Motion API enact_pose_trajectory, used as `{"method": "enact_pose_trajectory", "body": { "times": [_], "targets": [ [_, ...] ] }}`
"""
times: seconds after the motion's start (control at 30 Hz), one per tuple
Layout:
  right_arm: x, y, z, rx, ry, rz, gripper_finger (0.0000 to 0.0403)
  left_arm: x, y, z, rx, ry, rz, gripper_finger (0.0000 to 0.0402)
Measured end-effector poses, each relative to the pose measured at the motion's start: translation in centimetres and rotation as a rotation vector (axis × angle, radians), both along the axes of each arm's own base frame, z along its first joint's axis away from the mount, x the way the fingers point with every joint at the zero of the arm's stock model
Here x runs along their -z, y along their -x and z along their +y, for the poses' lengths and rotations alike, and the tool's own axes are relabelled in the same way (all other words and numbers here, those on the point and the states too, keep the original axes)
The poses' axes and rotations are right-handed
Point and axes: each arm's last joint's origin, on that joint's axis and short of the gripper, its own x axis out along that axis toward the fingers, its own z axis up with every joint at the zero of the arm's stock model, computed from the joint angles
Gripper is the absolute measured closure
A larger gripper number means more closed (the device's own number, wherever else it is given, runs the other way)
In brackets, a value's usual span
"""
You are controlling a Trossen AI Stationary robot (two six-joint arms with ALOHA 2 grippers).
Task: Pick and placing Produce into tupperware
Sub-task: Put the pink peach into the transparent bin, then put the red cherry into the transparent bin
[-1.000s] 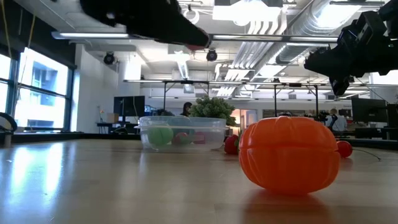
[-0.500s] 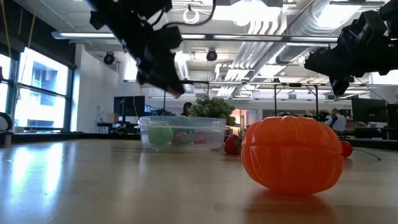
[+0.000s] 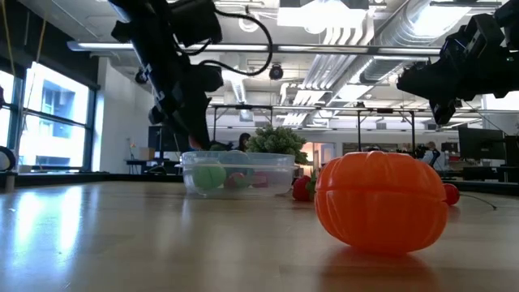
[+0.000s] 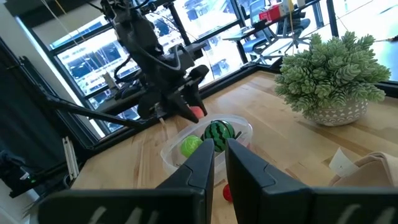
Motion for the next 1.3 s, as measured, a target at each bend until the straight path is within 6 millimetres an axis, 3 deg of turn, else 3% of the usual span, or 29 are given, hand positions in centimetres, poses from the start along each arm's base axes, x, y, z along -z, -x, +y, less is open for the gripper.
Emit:
{"method": "enact_pose_trajectory", "body": {
  "times": [0.4,0.97,1.3],
  "targets": [
    [0.0,0.0,0.0,0.0,0.0,-0.001,0.0373,2.6,-0.9,0.1,0.125,-0.001,0.095,0.0286],
    [0.0,0.0,0.0,0.0,0.0,-0.001,0.0373,2.8,-1.6,0.3,0.109,-0.043,0.047,0.0284],
    [0.0,0.0,0.0,0.0,0.0,-0.001,0.0373,2.8,-1.7,0.3,0.119,-0.024,0.042,0.0214]
  ]
}}
